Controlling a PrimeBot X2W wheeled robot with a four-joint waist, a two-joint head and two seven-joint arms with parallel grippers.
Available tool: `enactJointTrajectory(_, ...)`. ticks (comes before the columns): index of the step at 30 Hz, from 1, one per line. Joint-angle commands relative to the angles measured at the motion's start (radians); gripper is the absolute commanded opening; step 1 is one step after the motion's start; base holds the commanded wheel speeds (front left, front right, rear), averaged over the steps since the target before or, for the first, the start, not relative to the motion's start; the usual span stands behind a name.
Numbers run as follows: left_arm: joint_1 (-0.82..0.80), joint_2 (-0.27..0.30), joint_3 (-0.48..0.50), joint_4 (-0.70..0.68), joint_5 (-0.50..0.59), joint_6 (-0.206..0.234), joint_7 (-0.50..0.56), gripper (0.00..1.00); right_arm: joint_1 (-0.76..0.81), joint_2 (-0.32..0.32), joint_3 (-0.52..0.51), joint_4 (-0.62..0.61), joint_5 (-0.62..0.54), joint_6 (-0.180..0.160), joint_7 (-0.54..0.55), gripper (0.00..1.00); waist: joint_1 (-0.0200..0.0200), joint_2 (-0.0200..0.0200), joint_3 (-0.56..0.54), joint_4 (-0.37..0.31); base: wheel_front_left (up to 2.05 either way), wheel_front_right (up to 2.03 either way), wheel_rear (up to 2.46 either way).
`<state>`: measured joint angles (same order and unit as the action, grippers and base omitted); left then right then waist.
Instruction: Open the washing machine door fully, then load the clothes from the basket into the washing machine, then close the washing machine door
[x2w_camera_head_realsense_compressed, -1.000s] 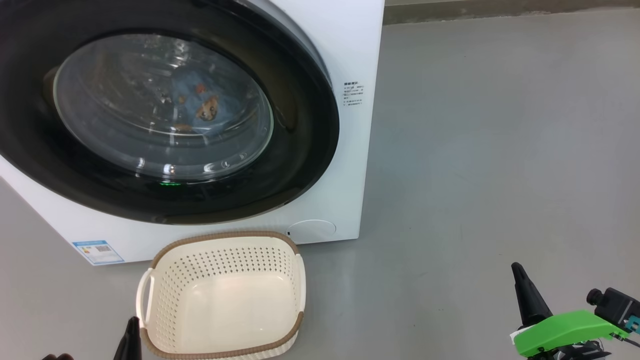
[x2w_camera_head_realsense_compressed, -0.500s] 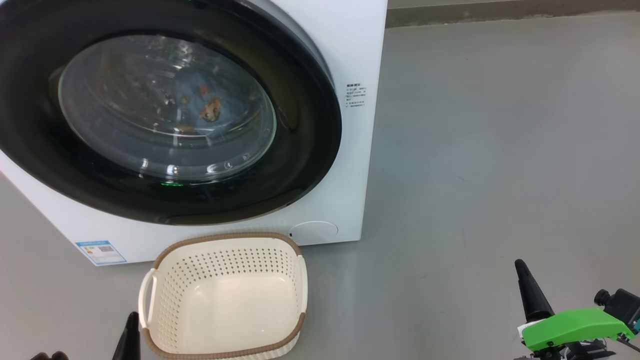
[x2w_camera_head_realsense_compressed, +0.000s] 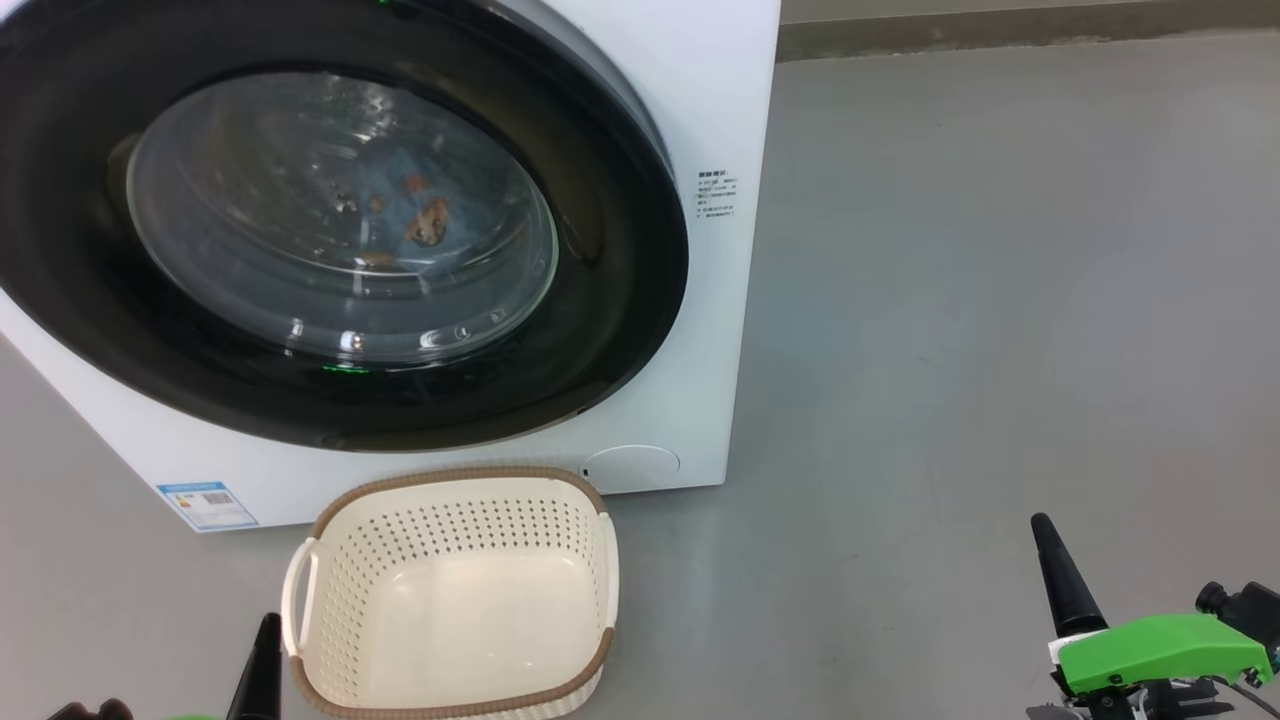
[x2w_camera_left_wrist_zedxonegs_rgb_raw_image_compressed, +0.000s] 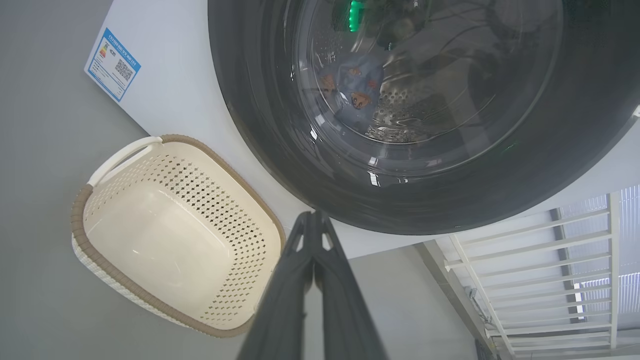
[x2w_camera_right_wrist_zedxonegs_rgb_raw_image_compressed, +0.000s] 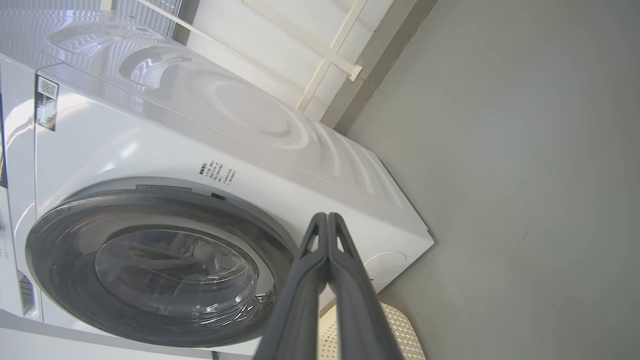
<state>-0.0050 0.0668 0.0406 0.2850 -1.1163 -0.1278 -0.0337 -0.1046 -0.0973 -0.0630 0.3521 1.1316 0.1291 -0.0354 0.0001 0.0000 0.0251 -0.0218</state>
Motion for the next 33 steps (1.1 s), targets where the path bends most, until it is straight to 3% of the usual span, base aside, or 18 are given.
enactJointTrajectory(1, -0.044, 0.009, 0.027, -0.028, -0.026, -0.002, 0.007, 0.00, -0.011, -0.003, 0.007, -0.033, 0.026, 0.001, 0.007, 0.00, 0.0000, 0.0000, 0.000, 0.000, 0.00, 0.00, 0.00)
enactJointTrajectory(33, -0.082, -0.007, 0.058, -0.036, -0.327, -0.002, 0.098, 0.00, -0.006, 0.029, -0.031, -0.081, 0.317, 0.001, 0.099, 0.00, 0.0000, 0.0000, -0.014, 0.014, 0.00, 0.00, 0.00)
